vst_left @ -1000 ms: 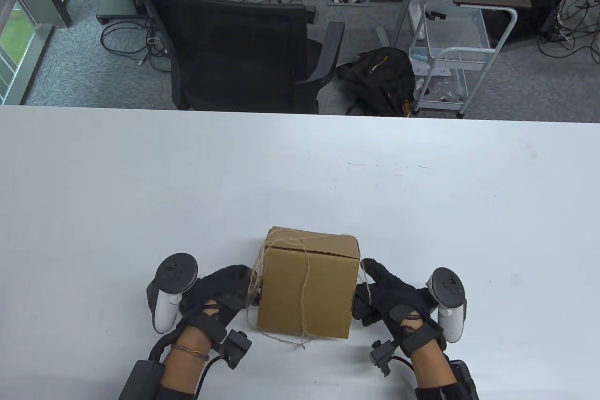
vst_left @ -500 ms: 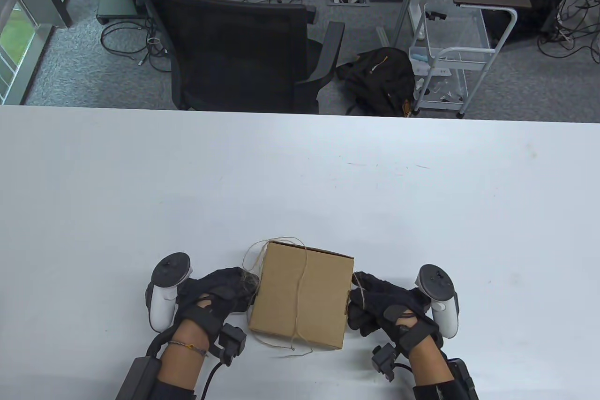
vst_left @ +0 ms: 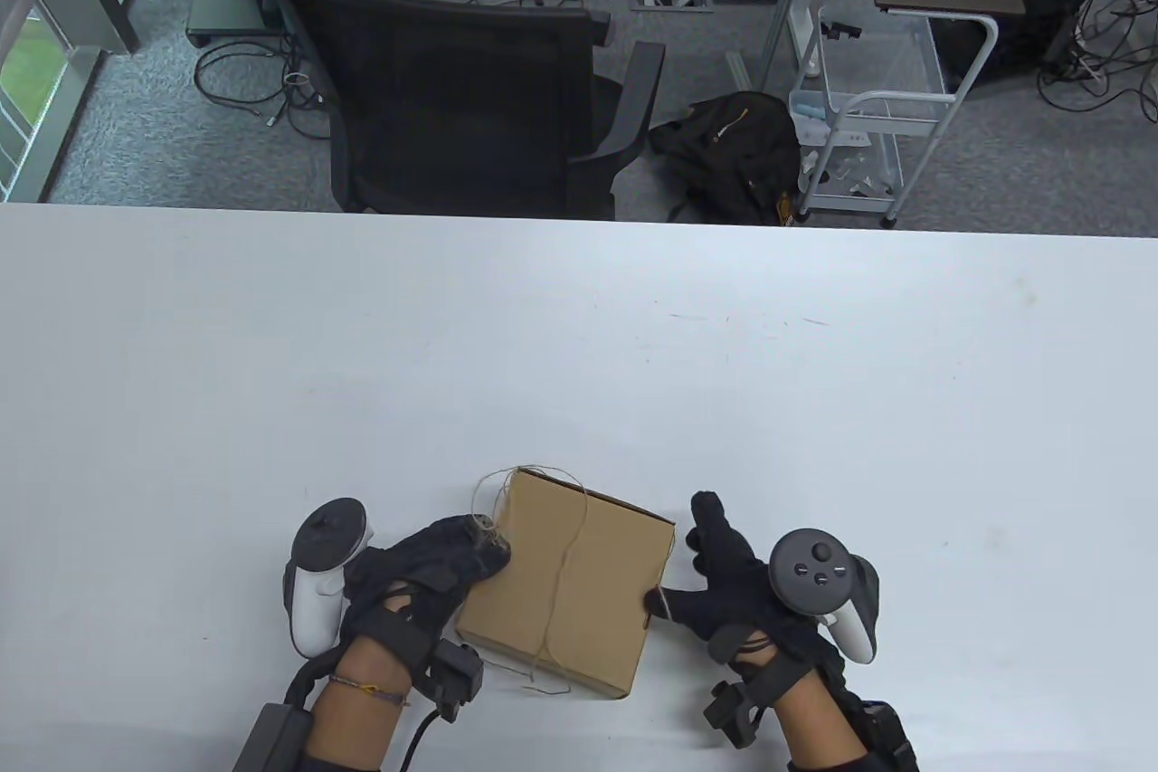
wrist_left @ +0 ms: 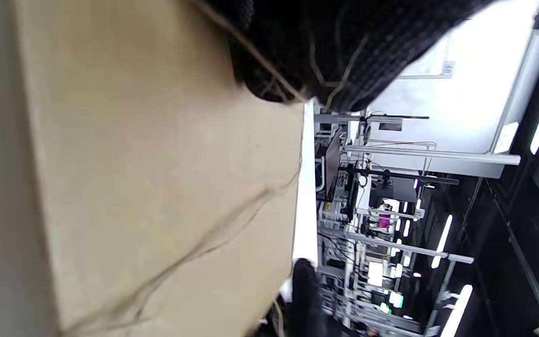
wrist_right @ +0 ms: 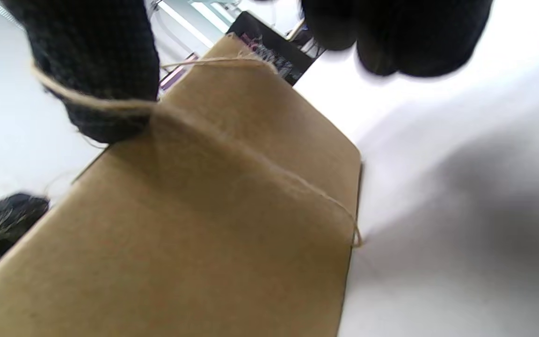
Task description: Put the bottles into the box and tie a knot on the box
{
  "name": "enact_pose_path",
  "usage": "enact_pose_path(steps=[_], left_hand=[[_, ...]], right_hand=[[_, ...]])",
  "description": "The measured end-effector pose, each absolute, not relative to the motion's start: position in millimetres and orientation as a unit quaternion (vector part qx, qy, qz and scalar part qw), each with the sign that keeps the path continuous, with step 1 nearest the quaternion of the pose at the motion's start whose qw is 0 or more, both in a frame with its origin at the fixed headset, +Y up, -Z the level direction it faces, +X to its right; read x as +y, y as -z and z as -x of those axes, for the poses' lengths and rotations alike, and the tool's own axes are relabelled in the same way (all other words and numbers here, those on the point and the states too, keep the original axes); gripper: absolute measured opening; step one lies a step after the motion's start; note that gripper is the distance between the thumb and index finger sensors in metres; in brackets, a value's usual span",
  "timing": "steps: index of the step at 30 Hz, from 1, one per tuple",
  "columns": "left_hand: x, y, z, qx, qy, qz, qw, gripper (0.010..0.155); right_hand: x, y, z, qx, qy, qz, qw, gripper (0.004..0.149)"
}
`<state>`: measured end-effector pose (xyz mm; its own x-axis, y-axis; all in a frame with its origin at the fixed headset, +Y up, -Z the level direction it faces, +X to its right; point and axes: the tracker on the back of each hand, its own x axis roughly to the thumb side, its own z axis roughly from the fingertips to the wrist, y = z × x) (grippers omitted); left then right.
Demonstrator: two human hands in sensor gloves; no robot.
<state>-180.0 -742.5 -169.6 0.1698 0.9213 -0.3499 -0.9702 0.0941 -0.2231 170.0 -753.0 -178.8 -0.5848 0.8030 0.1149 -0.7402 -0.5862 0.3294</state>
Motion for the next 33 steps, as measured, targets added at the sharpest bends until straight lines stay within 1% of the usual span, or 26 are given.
enact_pose_path(steps=[1, 3, 5, 7, 8, 9, 10, 11, 13, 14, 16, 17, 18, 19, 20, 23, 25, 27, 29, 31, 33], left_hand=[[-737.8, 168.1, 175.0, 0.055, -0.603, 0.173, 0.777, 0.051], [-732.5, 166.9, 167.8, 0.046, -0.56, 0.14, 0.815, 0.05], [-728.5, 168.0, 162.4, 0.028, -0.535, 0.126, 0.835, 0.05], [-728.9, 171.1, 160.2, 0.013, -0.522, 0.118, 0.845, 0.05], [-730.0, 173.3, 160.7, 0.009, -0.525, 0.116, 0.843, 0.05], [-732.7, 176.7, 161.6, -0.001, -0.541, 0.125, 0.831, 0.05], [-735.5, 179.5, 164.4, -0.001, -0.561, 0.138, 0.816, 0.05], [-736.8, 180.9, 167.0, -0.002, -0.58, 0.148, 0.801, 0.051], [-739.9, 183.3, 171.9, -0.011, -0.631, 0.162, 0.759, 0.05], [-739.7, 183.7, 173.6, -0.01, -0.647, 0.169, 0.743, 0.05], [-737.4, 183.4, 175.9, -0.018, -0.646, 0.167, 0.745, 0.051], [-736.9, 182.7, 176.5, -0.019, -0.646, 0.173, 0.743, 0.052], [-736.7, 181.9, 176.5, -0.017, -0.656, 0.182, 0.732, 0.052], [-734.8, 181.2, 175.0, -0.027, -0.674, 0.199, 0.711, 0.053], [-732.5, 180.1, 176.2, -0.027, -0.669, 0.204, 0.714, 0.053], [-727.0, 176.7, 178.5, -0.02, -0.649, 0.169, 0.741, 0.052], [-724.7, 174.3, 177.5, -0.028, -0.656, 0.181, 0.733, 0.052], [-722.8, 171.9, 177.3, -0.029, -0.652, 0.176, 0.737, 0.052], [-720.1, 169.6, 175.6, -0.03, -0.632, 0.163, 0.757, 0.052], [-717.8, 167.1, 172.1, -0.04, -0.617, 0.162, 0.769, 0.052], [-714.6, 165.3, 168.4, -0.045, -0.6, 0.152, 0.784, 0.053]], right_hand=[[-751.8, 177.5, -166.0, 0.109, -0.885, -0.139, 0.432, 0.109], [-750.9, 176.9, -161.5, 0.092, -0.875, -0.173, 0.443, 0.102], [-750.6, 179.5, -159.5, 0.084, -0.864, -0.208, 0.452, 0.093], [-751.1, 182.1, -158.4, 0.078, -0.851, -0.23, 0.466, 0.088], [-751.9, 183.5, -158.2, 0.079, -0.85, -0.232, 0.466, 0.083], [-754.1, 185.7, -158.0, 0.078, -0.85, -0.232, 0.465, 0.079], [-755.7, 187.6, -158.4, 0.066, -0.845, -0.236, 0.475, 0.076], [-756.7, 188.8, -157.5, 0.056, -0.844, -0.234, 0.48, 0.07], [-754.0, 190.0, -157.2, 0.033, -0.859, -0.218, 0.462, 0.062], [-749.7, 190.5, -156.6, 0.025, -0.878, -0.212, 0.427, 0.059], [-745.3, 190.2, -155.7, 0.003, -0.9, -0.22, 0.376, 0.057], [-742.0, 188.0, -152.6, -0.006, -0.907, -0.209, 0.365, 0.055], [-740.0, 186.6, -150.3, -0.008, -0.91, -0.206, 0.359, 0.053], [-735.9, 183.8, -146.1, -0.013, -0.919, -0.206, 0.336, 0.052], [-731.4, 181.1, -142.9, -0.027, -0.931, -0.201, 0.304, 0.051], [-722.7, 174.0, -134.9, -0.053, -0.949, -0.204, 0.234, 0.05], [-718.0, 169.4, -130.2, -0.064, -0.957, -0.196, 0.203, 0.049], [-714.6, 166.0, -125.8, -0.071, -0.965, -0.194, 0.163, 0.05], [-710.7, 160.2, -119.3, -0.089, -0.971, -0.187, 0.117, 0.049], [-707.7, 156.0, -113.9, -0.089, -0.977, -0.174, 0.079, 0.049], [-705.1, 151.1, -109.5, -0.094, -0.977, -0.18, 0.063, 0.049]])
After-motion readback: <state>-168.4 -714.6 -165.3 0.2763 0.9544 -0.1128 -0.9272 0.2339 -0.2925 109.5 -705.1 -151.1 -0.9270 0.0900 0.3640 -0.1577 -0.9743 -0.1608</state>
